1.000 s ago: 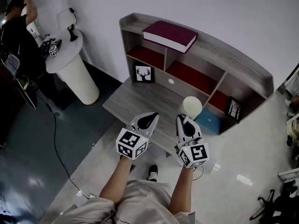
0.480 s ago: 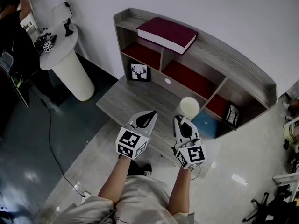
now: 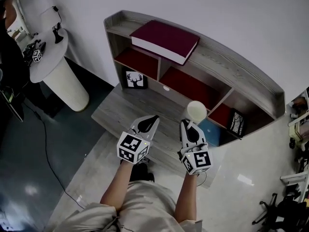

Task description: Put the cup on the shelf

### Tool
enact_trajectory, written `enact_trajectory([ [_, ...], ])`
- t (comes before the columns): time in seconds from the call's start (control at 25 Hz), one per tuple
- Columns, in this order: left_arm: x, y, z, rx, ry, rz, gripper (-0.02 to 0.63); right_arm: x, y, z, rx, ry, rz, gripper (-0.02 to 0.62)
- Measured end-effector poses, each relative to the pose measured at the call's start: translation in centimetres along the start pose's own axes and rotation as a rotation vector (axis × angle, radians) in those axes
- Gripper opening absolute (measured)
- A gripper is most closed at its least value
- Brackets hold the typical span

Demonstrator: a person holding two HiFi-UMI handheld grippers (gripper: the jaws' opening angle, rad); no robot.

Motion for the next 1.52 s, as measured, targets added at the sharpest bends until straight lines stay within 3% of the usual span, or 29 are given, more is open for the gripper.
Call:
enact_trajectory([
  [0.64,-3.9,3.5,11.2,0.227,0.001,0.061,0.011,-0.3,-8.8,8.2,0.158,0.039,-0.049,0.015],
  [1.12,-5.3,7.6,14.1,0.261,0.012,0.071,0.011,1.1,-10.6,13.1,0.179,0.069,-0.012,0.015],
  [1.52,-4.1,8.1,14.9,0.315,0.007,0.072,0.011,1.8,-10.0,13.9,0.159,0.085,-0.030,0.015],
])
Point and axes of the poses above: the fingertips, and each gripper's own axes: z forward along the fingers, y to its left, x out of its underside, the point moved 4 cm from there along -z, backward along the fingers, and after that the axes turned 1 degree about -z, right-handed, at the moved point
